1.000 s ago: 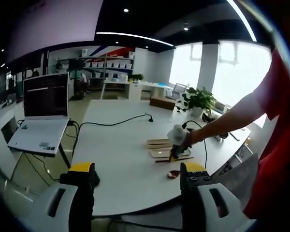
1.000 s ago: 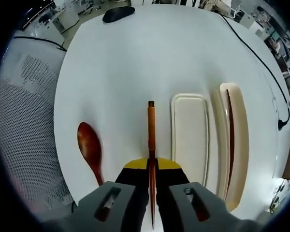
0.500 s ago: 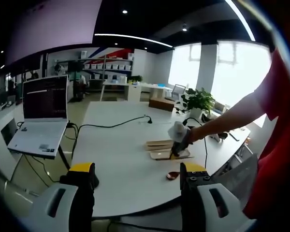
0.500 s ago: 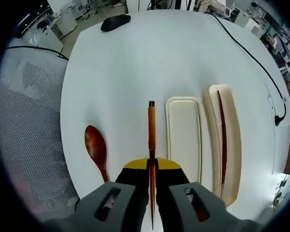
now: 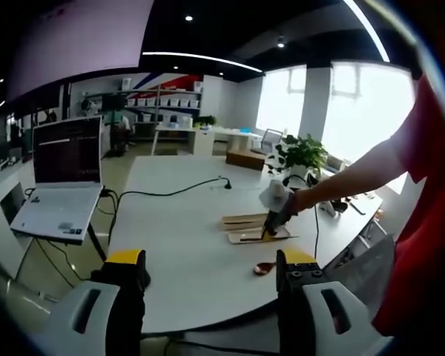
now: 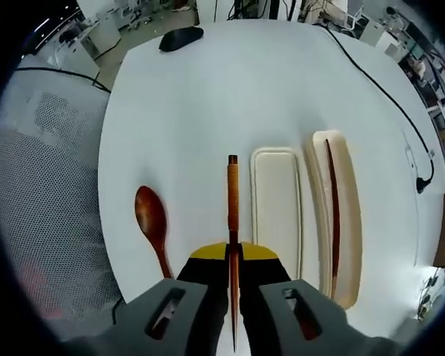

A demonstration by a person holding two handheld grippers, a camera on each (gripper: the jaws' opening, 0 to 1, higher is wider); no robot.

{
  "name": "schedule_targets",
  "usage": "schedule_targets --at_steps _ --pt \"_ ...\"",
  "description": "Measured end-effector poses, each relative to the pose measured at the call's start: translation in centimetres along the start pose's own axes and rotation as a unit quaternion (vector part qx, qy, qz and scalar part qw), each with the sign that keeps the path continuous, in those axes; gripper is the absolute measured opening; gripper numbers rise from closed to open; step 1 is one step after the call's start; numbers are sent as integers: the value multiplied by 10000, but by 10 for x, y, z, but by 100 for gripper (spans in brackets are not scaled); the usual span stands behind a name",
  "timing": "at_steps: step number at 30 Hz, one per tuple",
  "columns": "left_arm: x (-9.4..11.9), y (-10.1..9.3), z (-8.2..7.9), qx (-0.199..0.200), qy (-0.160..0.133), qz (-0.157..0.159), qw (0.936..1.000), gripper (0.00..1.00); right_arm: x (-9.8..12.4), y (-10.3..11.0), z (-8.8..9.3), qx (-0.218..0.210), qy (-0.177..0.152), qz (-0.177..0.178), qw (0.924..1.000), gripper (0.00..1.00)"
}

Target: Arrange the utensils inside the cutlery case until each visible utensil rests in its matching compartment.

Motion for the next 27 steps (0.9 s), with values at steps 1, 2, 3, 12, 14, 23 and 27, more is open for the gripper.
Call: schedule_targets --at_steps 1,2,3,12,14,23,27 --pt "-1 -1 0 -10 -5 14 10000 74 0 0 1 -70 -4 4 10000 0" --pt "-2 -1 0 -13 -5 19 10000 74 0 1 2 -83 -13 3 10000 0" --pt "-3 -2 0 -14 -1 34 10000 74 -1 2 3 -73 12 10 10000 0" --pt "-5 -4 -2 -116 25 52 9999 74 11 -5 2 -16 -45 60 10000 0" --pt "-4 -3 -2 -128 27 47 9999 74 13 -9 0 -95 -75 66 9999 0" --pt "-2 1 -3 -85 5 -2 10000 74 9 -13 -3 -65 -152 73 9998 0" --pt "-2 -1 -3 81 -97 61 9999 75 13 -24 -3 -38 -80 150 9998 0"
Point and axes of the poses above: the point that each gripper's makers call its tool centre point, and the gripper's own axes: x roughly backward along the fingers, y roughly to its left, z roughly out of its underside, the point moved 8 cm from there along x, roughly backward along the fingers, and after that the axes turned 2 degrees about z, right-handed, at the moved point
